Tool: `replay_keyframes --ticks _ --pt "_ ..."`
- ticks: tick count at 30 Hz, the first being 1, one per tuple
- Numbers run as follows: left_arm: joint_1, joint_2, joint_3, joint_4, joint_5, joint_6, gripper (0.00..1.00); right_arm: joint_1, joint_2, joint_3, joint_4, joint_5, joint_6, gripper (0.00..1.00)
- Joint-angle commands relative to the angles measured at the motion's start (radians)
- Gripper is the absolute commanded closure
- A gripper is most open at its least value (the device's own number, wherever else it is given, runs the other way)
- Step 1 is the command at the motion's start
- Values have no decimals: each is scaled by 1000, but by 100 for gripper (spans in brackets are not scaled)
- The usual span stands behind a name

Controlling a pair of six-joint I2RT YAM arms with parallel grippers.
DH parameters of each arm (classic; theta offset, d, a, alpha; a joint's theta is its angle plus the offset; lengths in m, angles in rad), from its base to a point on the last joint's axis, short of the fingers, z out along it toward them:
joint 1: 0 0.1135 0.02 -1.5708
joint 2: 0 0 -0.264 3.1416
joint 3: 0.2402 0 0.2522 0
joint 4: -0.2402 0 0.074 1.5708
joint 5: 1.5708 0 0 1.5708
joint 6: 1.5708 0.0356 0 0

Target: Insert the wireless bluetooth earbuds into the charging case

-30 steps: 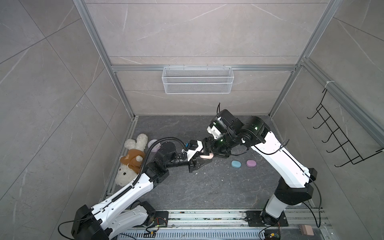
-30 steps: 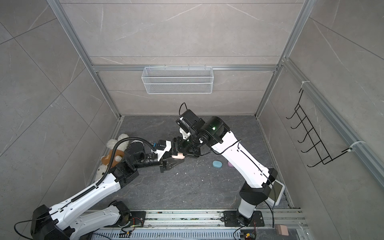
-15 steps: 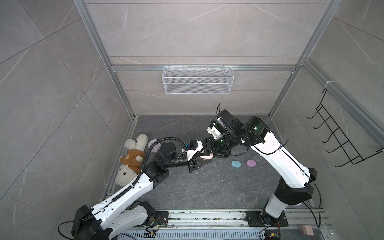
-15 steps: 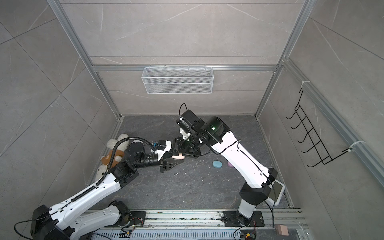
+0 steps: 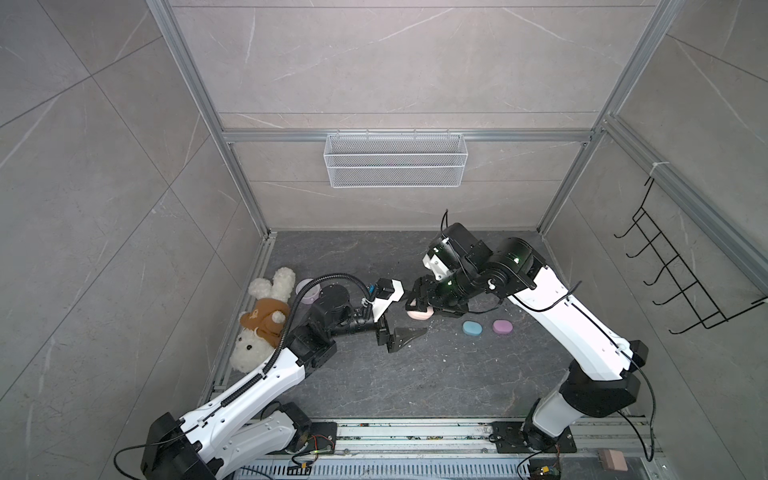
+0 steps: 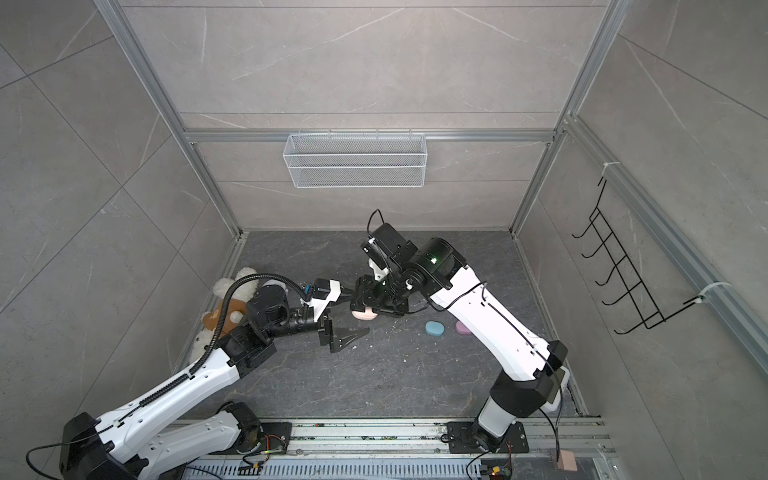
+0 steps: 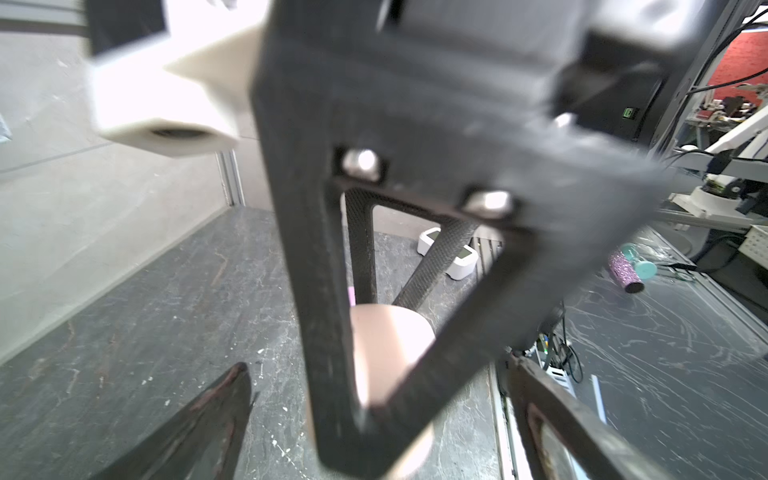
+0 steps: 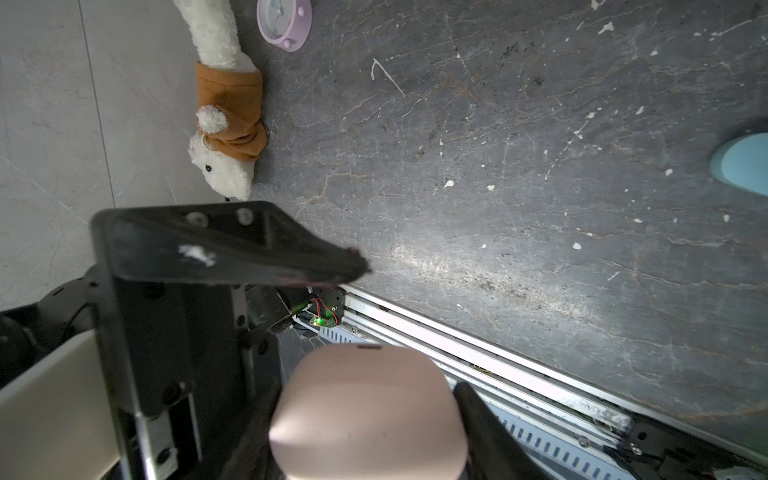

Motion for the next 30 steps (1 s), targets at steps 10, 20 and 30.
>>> replay_keyframes --ticks 10,20,30 --pt "-3 -183 -28 -319 -436 -133 0 -111 -120 -314 133 154 -76 44" --pt "-1 -144 -38 -435 -570 -228 0 -151 -117 -641 392 257 -103 45" --pt "-1 -114 -101 -396 -560 -297 0 -158 -7 -818 610 298 -126 45"
